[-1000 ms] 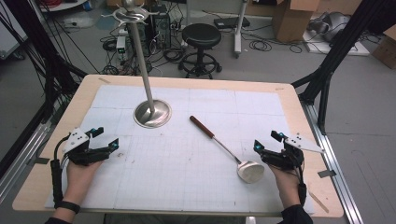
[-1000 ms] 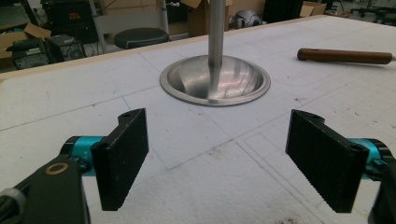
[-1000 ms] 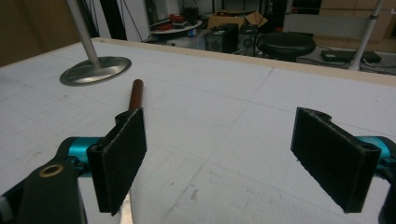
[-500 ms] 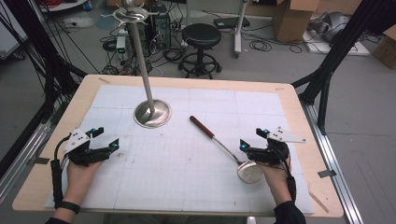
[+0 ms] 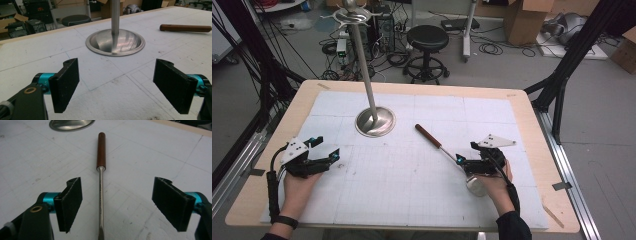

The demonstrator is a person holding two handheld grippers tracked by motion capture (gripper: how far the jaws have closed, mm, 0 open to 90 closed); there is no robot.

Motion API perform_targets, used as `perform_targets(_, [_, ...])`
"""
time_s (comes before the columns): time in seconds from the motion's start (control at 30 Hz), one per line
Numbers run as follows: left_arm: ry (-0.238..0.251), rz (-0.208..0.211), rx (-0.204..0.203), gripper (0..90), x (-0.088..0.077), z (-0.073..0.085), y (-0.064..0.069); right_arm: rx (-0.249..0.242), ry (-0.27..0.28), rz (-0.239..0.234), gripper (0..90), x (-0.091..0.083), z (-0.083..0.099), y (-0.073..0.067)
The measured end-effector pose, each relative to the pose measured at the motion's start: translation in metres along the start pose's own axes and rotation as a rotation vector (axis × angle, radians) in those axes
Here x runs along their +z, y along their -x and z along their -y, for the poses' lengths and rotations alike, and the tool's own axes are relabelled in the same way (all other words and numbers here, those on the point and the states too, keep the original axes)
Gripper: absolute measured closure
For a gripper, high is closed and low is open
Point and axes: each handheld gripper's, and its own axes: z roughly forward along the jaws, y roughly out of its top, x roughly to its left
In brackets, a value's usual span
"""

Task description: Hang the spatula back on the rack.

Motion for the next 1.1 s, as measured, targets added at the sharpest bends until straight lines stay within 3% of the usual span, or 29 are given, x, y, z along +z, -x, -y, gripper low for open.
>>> perform_targets(0.27, [-0.002,0.0,0.003,21.6,0.0,0.0,0.0,-0.048,-0.092,-0.009,31.1,0.013,-0.004,-0.007])
perform_targets(0.57, [-0.004,-0.001,0.009,21.7,0.0,0.0,0.001,-0.056,-0.185,0.002,37.0,0.026,-0.007,-0.01])
perform_targets(0.8, [-0.004,0.0,0.011,21.6,0.0,0.0,0.001,-0.058,-0.291,-0.006,45.6,0.04,-0.009,-0.012])
perform_targets(1.1, [-0.005,-0.001,0.014,21.6,0.0,0.0,0.001,-0.063,-0.352,-0.005,56.7,0.046,-0.01,-0.011])
